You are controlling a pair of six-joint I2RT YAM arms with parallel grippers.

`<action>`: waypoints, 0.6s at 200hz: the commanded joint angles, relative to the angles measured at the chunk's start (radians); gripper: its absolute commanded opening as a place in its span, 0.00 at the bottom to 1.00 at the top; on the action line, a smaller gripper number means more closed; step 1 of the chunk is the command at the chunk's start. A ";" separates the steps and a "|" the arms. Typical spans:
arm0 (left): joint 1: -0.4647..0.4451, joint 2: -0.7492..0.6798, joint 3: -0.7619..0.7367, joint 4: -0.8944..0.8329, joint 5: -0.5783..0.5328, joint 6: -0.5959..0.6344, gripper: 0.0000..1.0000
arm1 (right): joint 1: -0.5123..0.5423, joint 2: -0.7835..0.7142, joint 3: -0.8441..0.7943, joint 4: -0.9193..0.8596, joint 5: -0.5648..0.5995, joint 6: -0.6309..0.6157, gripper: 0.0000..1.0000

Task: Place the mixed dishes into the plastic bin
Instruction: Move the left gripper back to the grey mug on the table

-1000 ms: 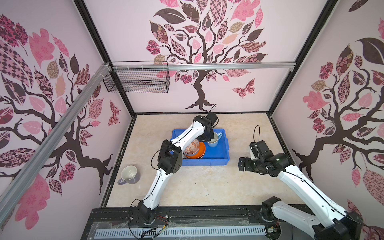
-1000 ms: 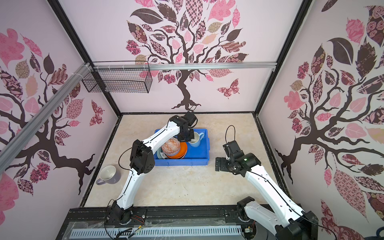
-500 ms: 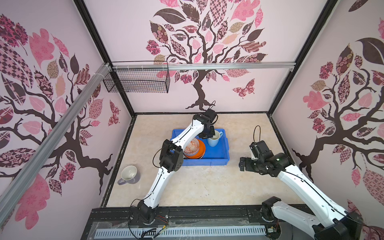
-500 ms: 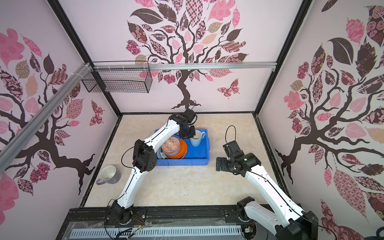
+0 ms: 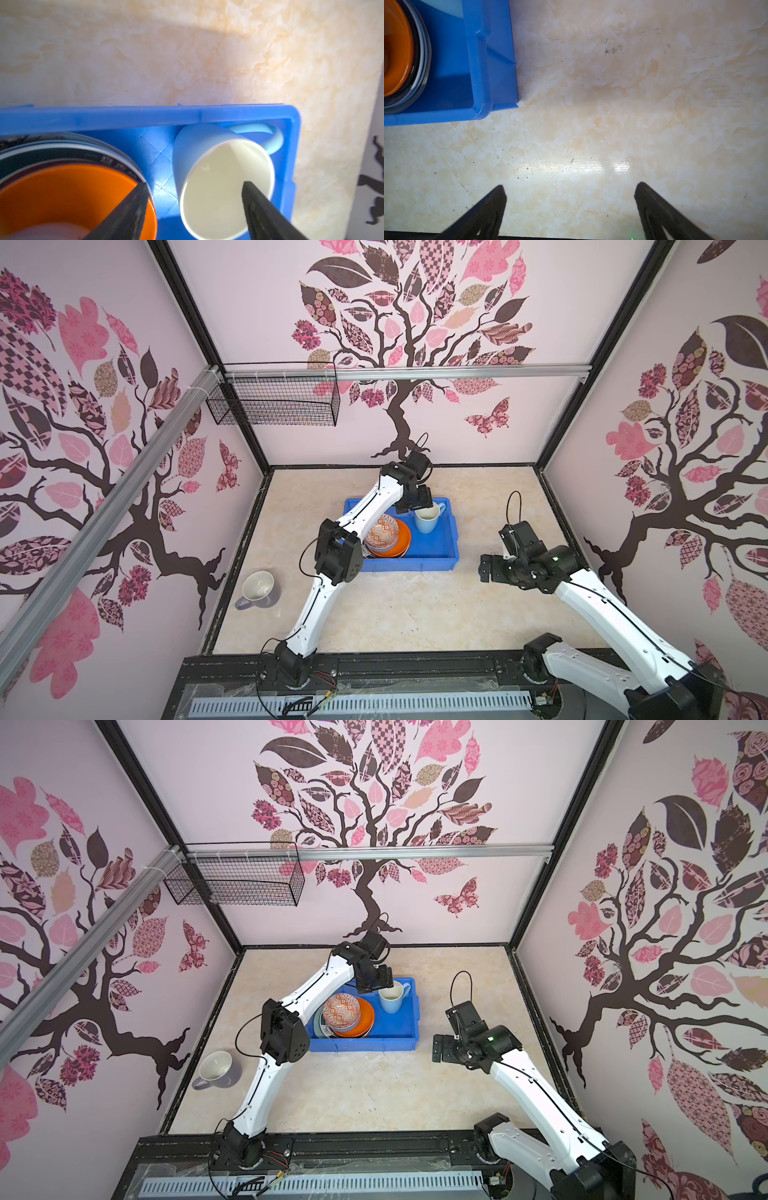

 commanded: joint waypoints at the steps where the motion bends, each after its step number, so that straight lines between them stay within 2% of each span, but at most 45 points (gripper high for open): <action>1: 0.008 -0.167 -0.069 0.014 -0.024 0.018 0.84 | -0.004 0.020 0.064 -0.007 0.031 -0.026 1.00; 25: 0.020 -0.322 -0.220 0.044 -0.067 0.017 0.88 | -0.005 0.031 0.111 -0.014 0.065 -0.046 1.00; 67: 0.102 -0.652 -0.575 0.048 -0.159 -0.002 0.85 | -0.003 0.081 0.139 0.023 -0.029 -0.074 0.99; 91: 0.199 -0.873 -0.831 0.002 -0.222 -0.035 0.82 | 0.038 0.133 0.157 0.058 -0.066 -0.075 0.99; 120: 0.381 -1.187 -1.119 -0.082 -0.252 -0.078 0.80 | 0.138 0.210 0.191 0.112 -0.071 -0.059 1.00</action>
